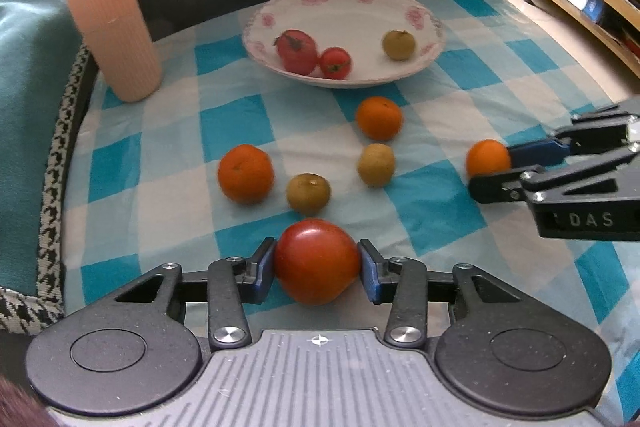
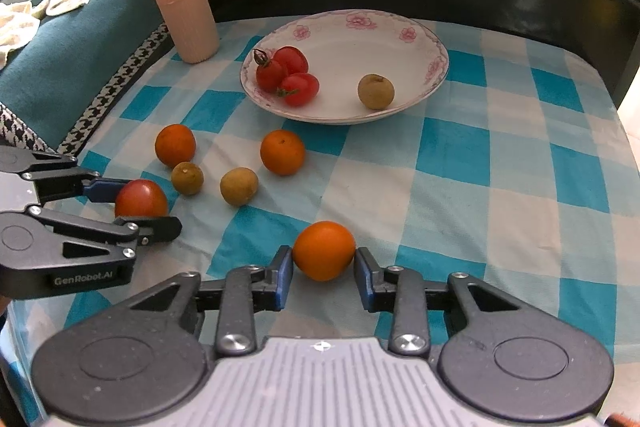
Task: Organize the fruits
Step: 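Grasp the large red tomato with left gripper while right grasps an orange mandarin, then lift the large tomato with left gripper while right lifts the mandarin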
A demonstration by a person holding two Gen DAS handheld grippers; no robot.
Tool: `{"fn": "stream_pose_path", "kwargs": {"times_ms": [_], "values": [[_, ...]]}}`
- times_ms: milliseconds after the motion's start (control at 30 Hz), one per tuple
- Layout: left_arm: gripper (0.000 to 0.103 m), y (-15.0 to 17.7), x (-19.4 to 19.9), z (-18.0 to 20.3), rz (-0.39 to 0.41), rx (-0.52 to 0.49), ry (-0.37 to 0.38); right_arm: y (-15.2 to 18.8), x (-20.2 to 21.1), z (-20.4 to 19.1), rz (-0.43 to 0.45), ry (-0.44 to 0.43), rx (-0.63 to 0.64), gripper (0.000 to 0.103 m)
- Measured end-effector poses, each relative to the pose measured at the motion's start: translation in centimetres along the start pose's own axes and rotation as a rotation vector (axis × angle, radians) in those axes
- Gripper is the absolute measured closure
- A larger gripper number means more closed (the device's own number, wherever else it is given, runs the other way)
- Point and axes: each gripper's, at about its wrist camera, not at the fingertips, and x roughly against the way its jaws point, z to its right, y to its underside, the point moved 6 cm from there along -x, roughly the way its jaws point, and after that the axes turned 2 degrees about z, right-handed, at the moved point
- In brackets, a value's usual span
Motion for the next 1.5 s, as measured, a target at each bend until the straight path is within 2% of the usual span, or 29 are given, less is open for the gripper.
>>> {"fn": "stream_pose_path", "kwargs": {"times_ms": [233, 500, 933, 1500], "values": [[0.052, 0.4, 0.5, 1.1, -0.007, -0.033, 0.031, 0.2, 0.6, -0.8, 0.001, -0.015, 0.019, 0.055], [0.051, 0.8, 0.5, 1.4, -0.01, -0.059, 0.024, 1.0, 0.3, -1.6, -0.022, -0.001, 0.074, 0.055], [0.05, 0.8, 0.5, 2.0, -0.009, -0.078, 0.015, 0.8, 0.1, -1.5, -0.024, -0.004, 0.054, 0.055], [0.052, 0.4, 0.8, 2.3, -0.014, -0.082, 0.017, 0.9, 0.6, -2.2, -0.014, 0.006, 0.104, 0.055]]}}
